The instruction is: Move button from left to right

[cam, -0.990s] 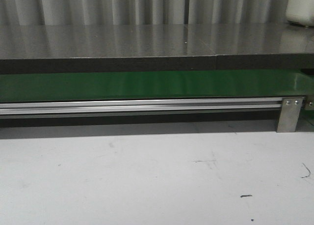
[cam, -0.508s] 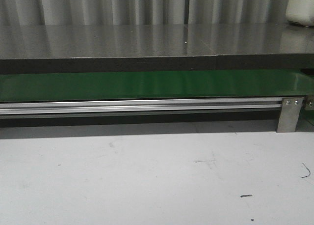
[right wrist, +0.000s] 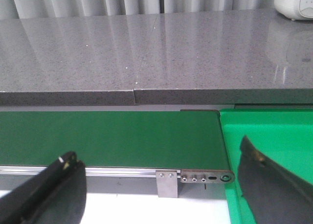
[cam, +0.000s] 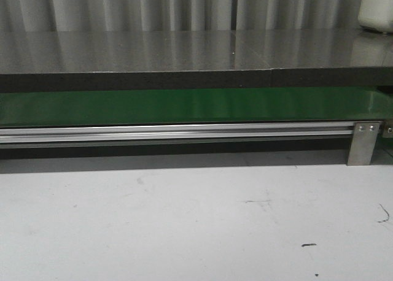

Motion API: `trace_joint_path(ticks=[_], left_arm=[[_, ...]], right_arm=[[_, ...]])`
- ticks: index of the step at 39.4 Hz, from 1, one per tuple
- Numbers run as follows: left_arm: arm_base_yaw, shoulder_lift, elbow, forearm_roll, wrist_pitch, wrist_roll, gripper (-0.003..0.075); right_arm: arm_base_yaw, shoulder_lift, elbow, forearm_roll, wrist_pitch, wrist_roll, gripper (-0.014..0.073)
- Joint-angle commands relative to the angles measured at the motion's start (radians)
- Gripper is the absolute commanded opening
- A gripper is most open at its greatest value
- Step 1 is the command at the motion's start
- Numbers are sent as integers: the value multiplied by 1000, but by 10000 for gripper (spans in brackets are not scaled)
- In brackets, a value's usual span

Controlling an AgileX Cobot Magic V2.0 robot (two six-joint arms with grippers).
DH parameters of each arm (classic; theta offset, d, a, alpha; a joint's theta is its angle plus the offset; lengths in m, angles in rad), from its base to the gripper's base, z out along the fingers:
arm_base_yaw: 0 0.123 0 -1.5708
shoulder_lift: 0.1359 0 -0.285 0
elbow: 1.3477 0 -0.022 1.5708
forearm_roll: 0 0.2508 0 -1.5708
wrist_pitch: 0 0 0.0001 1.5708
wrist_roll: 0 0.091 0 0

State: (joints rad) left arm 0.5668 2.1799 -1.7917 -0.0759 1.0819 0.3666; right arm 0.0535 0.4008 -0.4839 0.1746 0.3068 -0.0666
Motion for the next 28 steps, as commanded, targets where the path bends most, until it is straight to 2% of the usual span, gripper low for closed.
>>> trace_joint_path(ticks=[1, 4, 15, 17, 28], left_arm=[[-1, -109, -65, -121, 3, -9, 169], [-20, -132, -92, -167, 22, -9, 169], [-154, -202, -175, -162, 159, -76, 169], [-189, -206, -184, -146, 201, -102, 169], [-346, -207, -141, 16, 201, -224, 169]], right_arm=[[-2, 13, -35, 5, -86, -4, 644], [-2, 13, -35, 5, -86, -4, 644], [-2, 13, -35, 5, -86, -4, 644], [-2, 13, -35, 5, -86, -4, 644], [-2, 13, -35, 5, -86, -4, 644]])
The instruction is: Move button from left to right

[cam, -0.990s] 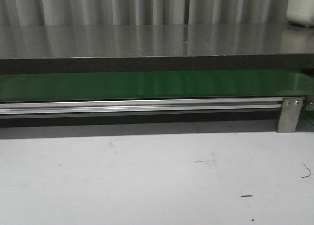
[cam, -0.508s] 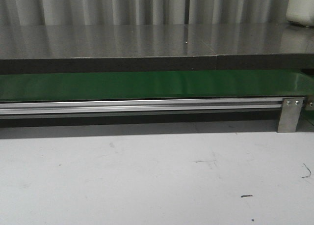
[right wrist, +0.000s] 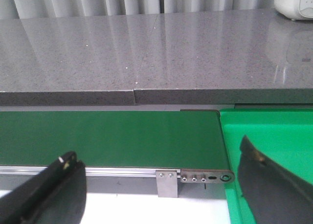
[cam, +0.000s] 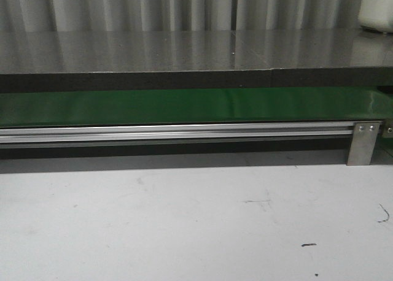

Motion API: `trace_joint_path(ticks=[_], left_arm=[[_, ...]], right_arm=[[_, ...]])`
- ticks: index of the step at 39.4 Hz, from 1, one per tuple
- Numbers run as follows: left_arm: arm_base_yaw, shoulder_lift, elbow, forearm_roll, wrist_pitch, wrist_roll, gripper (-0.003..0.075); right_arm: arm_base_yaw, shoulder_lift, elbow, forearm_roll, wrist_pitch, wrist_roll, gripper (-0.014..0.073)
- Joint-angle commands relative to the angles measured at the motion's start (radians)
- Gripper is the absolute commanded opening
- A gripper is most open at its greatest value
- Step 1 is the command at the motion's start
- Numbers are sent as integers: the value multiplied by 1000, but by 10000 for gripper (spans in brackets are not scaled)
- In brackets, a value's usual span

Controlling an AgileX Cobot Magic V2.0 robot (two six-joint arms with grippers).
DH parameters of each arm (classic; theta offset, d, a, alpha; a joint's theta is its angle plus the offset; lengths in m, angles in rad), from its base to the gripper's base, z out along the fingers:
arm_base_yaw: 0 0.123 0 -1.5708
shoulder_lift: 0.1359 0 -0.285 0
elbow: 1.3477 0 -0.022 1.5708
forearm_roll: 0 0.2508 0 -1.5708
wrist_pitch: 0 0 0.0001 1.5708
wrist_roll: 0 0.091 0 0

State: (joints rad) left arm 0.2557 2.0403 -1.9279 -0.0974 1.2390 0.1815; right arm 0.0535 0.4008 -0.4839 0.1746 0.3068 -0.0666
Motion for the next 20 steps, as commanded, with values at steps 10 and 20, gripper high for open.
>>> trace_joint_path(ticks=[10, 20], left_arm=[[-64, -71, 98, 44, 44, -62, 169], [-64, -68, 135, 11, 33, -60, 280]], right_arm=[[-2, 13, -35, 5, -86, -4, 644], [-2, 13, -35, 5, -86, -4, 644]])
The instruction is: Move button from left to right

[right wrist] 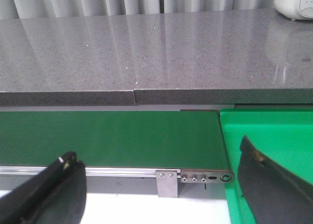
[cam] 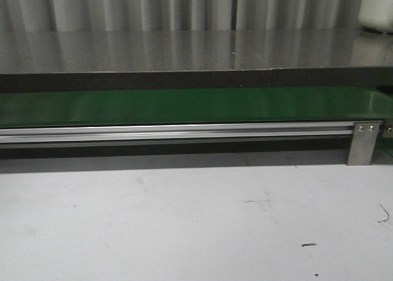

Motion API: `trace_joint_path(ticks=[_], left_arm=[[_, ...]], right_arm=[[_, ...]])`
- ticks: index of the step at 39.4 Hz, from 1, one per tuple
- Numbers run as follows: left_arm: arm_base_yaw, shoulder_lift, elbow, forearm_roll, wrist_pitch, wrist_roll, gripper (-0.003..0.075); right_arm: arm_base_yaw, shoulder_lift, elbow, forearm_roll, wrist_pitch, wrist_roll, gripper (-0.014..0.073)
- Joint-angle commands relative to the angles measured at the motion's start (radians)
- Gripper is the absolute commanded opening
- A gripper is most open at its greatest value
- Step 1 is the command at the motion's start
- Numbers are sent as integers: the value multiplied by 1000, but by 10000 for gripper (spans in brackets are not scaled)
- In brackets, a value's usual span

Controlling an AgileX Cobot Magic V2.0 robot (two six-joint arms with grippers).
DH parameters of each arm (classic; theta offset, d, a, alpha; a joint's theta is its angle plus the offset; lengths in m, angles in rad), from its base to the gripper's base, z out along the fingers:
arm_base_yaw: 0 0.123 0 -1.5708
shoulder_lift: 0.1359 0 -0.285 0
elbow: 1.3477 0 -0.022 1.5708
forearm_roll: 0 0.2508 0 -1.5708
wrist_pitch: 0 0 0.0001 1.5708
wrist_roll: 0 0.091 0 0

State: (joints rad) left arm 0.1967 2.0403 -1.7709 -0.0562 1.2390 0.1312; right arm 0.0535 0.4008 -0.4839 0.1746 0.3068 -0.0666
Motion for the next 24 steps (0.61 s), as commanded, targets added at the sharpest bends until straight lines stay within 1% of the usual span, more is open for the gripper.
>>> trace_joint_path(ticks=[1, 4, 7, 10, 12, 19, 21, 24], left_arm=[[-5, -68, -22, -32, 23, -10, 304], [-7, -68, -22, -32, 1, -10, 385], [-7, -68, -22, -32, -7, -10, 432], [-7, -68, -29, -49, -5, -6, 461], [-7, -70, -33, -82, 6, 26, 467], [-9, -78, -93, -297, 45, 121, 464], [-9, -85, -117, -327, 45, 123, 461], [-9, -95, -149, -324, 45, 123, 461]], right_arm=[[-2, 13, -35, 5, -86, -4, 644], [-2, 13, -35, 5, -86, -4, 644], [-2, 13, -35, 5, -86, -4, 644], [-2, 13, -35, 5, -86, -4, 644], [-2, 13, -35, 5, -86, -4, 644], [-2, 13, -35, 5, -86, -4, 644], [-2, 13, -35, 5, -86, -4, 644], [-2, 13, -35, 5, -86, -4, 644]])
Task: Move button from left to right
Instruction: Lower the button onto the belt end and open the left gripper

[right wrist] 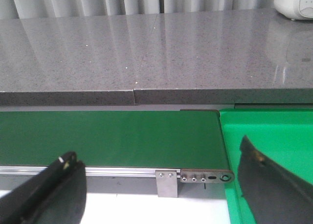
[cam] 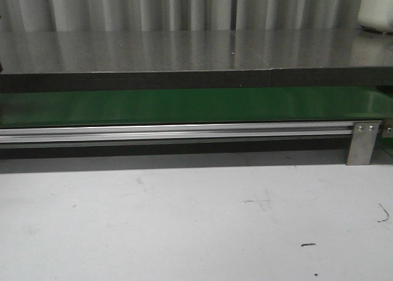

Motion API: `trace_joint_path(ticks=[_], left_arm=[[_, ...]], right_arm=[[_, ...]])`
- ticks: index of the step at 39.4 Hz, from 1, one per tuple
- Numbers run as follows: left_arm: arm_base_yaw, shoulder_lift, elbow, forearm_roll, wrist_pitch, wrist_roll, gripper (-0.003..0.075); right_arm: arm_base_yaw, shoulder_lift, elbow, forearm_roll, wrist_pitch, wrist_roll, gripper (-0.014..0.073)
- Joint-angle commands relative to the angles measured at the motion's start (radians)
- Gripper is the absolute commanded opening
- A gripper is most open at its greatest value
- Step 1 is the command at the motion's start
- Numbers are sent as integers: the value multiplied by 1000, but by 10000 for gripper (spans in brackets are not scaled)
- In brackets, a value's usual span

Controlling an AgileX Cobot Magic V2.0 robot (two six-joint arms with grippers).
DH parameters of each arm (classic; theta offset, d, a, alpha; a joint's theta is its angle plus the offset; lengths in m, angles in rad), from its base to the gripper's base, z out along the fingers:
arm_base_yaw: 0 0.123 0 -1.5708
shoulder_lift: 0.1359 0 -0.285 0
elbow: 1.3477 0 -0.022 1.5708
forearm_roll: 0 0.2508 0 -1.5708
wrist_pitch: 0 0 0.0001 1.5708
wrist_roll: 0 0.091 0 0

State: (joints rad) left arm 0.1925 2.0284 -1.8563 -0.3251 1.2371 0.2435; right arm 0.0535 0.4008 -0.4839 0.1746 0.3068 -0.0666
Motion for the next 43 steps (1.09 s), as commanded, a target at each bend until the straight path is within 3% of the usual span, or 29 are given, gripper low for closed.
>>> trace_joint_path(ticks=[1, 8, 13, 19, 27, 43], left_arm=[[-5, -87, -72, -50, 46, 11, 461], [-5, -117, -92, 77, 46, -1, 415], [-5, -149, -79, 168, 46, -49, 235], [-8, -224, -28, 168, 46, -49, -20], [-73, -369, 146, 187, -3, -33, -21], [-274, -804, 751, 218, -565, -32, -21]], right_arm=[[-2, 13, -35, 5, -86, -4, 644], [-2, 13, -35, 5, -86, -4, 644], [-2, 13, -35, 5, -86, -4, 644], [-2, 13, -35, 5, -86, -4, 644], [-2, 13, -35, 5, -86, -4, 644], [-2, 13, -35, 5, -86, -4, 644]])
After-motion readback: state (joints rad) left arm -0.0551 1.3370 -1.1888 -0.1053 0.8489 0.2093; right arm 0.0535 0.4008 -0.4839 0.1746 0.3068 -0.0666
